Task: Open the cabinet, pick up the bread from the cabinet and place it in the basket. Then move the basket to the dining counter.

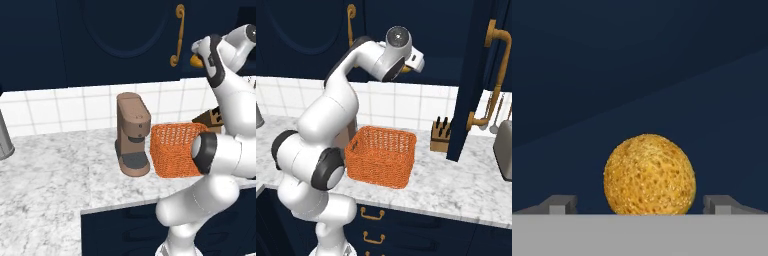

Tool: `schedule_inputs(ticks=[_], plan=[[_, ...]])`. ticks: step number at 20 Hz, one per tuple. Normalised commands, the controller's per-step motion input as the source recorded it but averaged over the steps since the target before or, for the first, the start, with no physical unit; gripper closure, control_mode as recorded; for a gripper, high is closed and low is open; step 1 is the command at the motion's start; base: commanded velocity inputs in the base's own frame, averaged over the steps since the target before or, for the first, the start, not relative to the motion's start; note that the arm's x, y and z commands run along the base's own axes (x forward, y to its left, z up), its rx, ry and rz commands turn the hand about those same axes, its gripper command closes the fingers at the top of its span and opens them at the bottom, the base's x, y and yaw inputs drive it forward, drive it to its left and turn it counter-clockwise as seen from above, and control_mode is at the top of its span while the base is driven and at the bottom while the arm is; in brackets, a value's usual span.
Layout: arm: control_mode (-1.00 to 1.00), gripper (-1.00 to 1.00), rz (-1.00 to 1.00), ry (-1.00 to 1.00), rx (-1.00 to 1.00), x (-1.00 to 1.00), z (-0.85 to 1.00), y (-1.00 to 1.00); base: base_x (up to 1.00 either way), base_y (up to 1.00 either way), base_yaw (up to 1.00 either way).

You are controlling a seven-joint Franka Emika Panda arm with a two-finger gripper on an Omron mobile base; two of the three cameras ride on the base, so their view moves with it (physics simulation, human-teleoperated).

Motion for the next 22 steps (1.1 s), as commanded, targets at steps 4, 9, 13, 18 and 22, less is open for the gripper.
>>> schedule_inputs(ticks=[4,9,13,18,22], plan=[[-1.00,-1.00,0.00,0.00,0.00,0.15,0.00,0.00,0.00,0.00,0.00],[-1.00,-1.00,0.00,0.00,0.00,0.04,-0.09,0.00,0.00,0.00,0.00],[-1.00,-1.00,0.00,0.00,0.00,0.23,-0.22,0.00,0.00,0.00,0.00],[-1.00,-1.00,0.00,0.00,0.00,0.31,-0.06,-0.01,0.00,0.00,0.00],[-1.00,1.00,0.00,0.00,0.00,0.11,-0.12,-0.04,0.00,0.00,0.00]])
